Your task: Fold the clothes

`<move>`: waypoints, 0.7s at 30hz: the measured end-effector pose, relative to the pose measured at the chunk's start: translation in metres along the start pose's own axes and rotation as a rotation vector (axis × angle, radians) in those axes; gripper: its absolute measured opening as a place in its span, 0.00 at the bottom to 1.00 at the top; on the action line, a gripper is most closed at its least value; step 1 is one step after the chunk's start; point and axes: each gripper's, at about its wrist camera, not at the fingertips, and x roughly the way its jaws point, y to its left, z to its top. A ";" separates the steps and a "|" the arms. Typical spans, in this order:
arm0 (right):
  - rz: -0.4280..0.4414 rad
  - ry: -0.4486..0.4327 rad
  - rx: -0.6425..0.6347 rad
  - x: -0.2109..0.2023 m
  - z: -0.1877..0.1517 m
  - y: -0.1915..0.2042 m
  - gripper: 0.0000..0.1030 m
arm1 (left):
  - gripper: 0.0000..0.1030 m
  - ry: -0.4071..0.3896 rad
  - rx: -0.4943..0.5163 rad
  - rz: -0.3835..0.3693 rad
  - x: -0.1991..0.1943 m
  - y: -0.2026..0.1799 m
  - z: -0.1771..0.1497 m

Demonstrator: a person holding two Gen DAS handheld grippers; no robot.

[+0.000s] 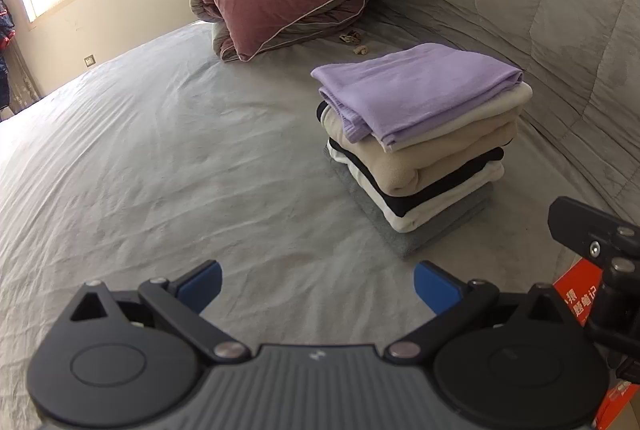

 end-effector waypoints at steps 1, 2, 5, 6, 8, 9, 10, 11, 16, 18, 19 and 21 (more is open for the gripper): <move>-0.001 0.002 0.000 0.001 0.000 0.000 1.00 | 0.99 0.001 0.001 -0.001 0.000 0.000 0.000; -0.002 0.003 0.000 0.001 0.000 -0.001 1.00 | 0.99 0.002 0.000 -0.001 0.001 0.000 0.000; -0.007 0.006 0.002 0.001 0.000 -0.002 1.00 | 0.99 0.005 0.003 0.000 0.002 -0.001 0.000; -0.008 0.006 0.003 0.001 0.000 -0.002 1.00 | 0.99 0.006 0.004 0.000 0.002 -0.001 0.000; -0.009 0.006 0.004 0.001 -0.001 -0.003 1.00 | 0.99 0.006 0.005 -0.001 0.002 -0.001 -0.001; -0.010 0.007 0.003 0.001 -0.001 -0.003 1.00 | 0.99 0.007 0.006 0.000 0.002 -0.001 -0.001; -0.011 0.007 0.003 0.001 -0.001 -0.003 1.00 | 0.99 0.008 0.006 0.000 0.003 -0.001 -0.001; -0.012 0.008 0.002 0.001 -0.001 -0.003 1.00 | 0.99 0.008 0.007 0.000 0.003 -0.001 -0.001; -0.011 0.010 -0.002 0.001 -0.001 -0.003 1.00 | 0.99 0.013 0.003 -0.007 0.004 0.001 -0.003; -0.016 0.007 -0.012 -0.001 0.000 -0.001 1.00 | 0.99 0.017 0.004 -0.009 0.003 0.002 -0.004; -0.022 0.004 -0.019 -0.003 0.002 0.000 1.00 | 0.99 0.019 0.006 -0.010 0.003 0.003 -0.004; -0.034 -0.001 -0.034 -0.006 0.004 0.002 1.00 | 0.99 0.017 0.007 -0.013 0.000 0.005 -0.005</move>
